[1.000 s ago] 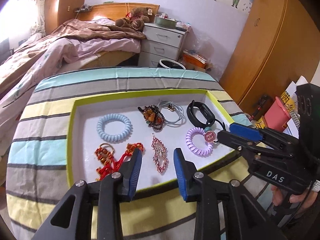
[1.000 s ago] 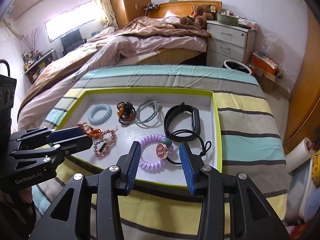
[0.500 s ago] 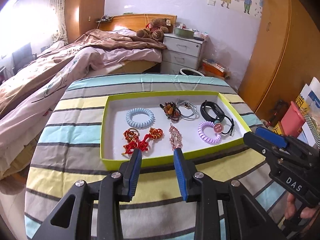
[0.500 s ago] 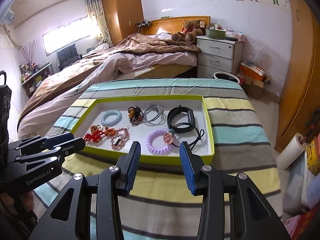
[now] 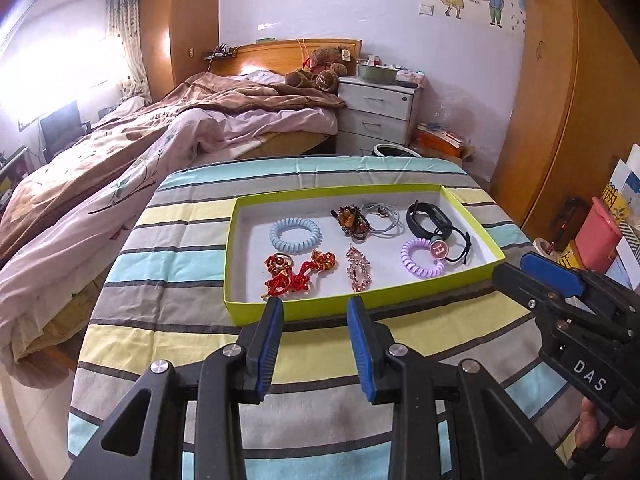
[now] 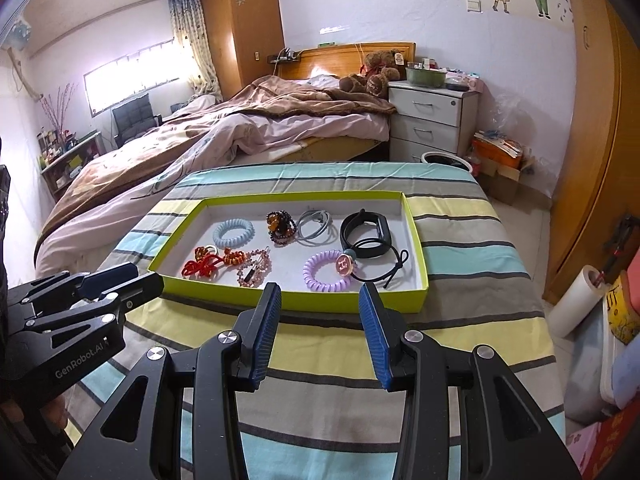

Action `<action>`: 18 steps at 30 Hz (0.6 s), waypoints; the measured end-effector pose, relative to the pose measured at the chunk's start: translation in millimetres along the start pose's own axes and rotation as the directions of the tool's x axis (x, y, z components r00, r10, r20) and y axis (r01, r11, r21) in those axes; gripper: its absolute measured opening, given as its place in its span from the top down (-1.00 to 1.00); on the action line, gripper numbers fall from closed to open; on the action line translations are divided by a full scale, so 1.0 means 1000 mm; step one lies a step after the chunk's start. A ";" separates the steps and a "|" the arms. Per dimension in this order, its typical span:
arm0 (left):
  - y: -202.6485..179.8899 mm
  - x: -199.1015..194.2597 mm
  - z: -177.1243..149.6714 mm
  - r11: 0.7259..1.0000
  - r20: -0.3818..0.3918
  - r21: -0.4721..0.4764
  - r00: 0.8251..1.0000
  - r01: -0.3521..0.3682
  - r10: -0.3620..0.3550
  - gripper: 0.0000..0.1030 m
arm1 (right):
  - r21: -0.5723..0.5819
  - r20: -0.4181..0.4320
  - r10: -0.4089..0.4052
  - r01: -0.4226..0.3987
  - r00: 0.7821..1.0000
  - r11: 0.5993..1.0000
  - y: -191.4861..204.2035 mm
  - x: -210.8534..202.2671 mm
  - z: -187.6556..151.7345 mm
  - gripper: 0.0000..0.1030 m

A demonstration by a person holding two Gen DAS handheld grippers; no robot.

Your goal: Organize jewelry

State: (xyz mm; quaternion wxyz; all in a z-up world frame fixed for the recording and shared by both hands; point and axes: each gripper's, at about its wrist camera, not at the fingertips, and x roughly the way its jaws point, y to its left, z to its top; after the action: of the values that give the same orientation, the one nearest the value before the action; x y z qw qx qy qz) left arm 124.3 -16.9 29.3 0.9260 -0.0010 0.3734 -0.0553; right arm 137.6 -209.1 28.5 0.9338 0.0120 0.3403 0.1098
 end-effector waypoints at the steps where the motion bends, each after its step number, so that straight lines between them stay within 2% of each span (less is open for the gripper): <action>1: 0.000 -0.001 -0.001 1.000 0.001 -0.002 1.000 0.003 -0.003 0.36 | -0.001 0.002 0.000 0.000 1.000 1.000 0.000 -0.001 0.000 0.19; 18: -0.001 -0.002 -0.004 1.000 -0.009 -0.008 1.000 0.012 -0.012 0.36 | 0.010 -0.004 0.004 -0.003 1.000 1.000 0.000 -0.002 0.000 0.19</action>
State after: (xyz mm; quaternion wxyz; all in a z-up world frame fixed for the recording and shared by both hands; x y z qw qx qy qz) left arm 119.7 -17.0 28.2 0.9240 -0.0067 0.3777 -0.0591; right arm 136.0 -209.8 30.2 0.9328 0.0171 0.3428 0.1098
